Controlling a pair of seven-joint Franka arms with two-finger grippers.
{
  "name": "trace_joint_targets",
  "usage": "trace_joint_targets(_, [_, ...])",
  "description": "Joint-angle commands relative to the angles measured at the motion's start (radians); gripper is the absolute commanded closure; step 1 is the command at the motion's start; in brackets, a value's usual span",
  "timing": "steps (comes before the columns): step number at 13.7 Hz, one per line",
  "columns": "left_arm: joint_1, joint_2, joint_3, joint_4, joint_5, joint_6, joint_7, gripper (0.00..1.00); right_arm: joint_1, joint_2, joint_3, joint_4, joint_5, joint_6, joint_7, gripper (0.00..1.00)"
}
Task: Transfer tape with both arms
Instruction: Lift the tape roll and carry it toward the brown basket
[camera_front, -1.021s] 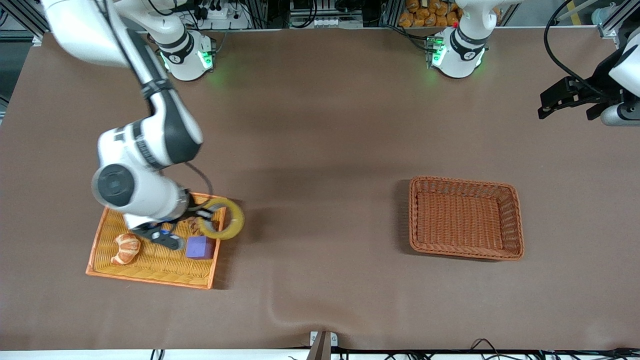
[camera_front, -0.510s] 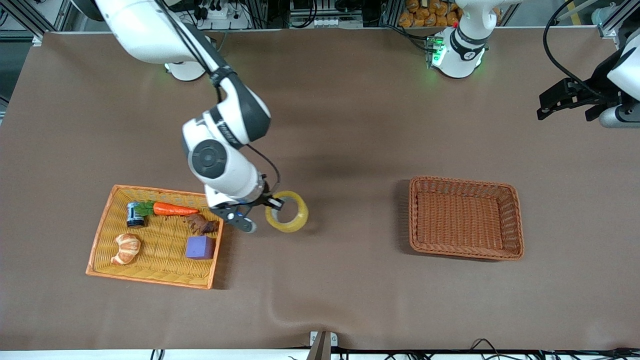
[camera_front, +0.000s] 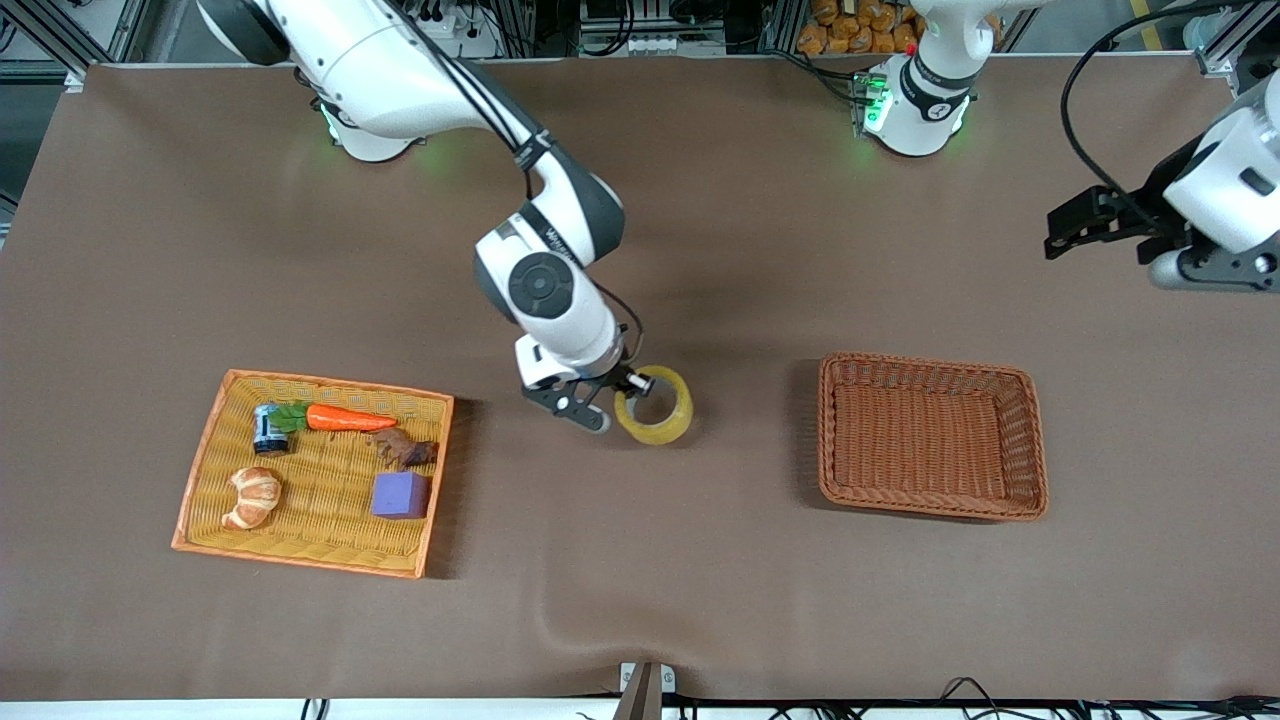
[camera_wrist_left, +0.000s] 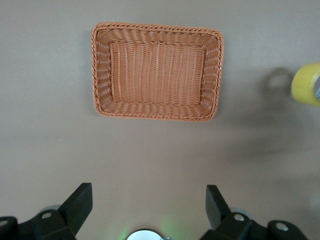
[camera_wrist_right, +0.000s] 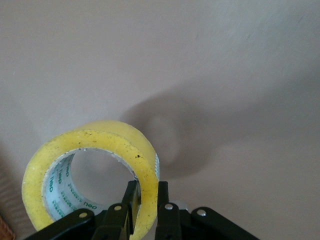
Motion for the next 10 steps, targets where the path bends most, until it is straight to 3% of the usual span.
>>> trace_joint_targets(1, [-0.043, 0.036, -0.001, 0.011, 0.023, 0.032, -0.084, 0.00, 0.040, 0.012, -0.013, 0.019, -0.039, 0.012, 0.070, 0.79])
trace_joint_targets(10, [-0.135, 0.126, -0.001, 0.013, 0.022, 0.113, -0.325, 0.00, 0.060, 0.036, -0.036, 0.022, -0.068, 0.011, 0.084, 0.78])
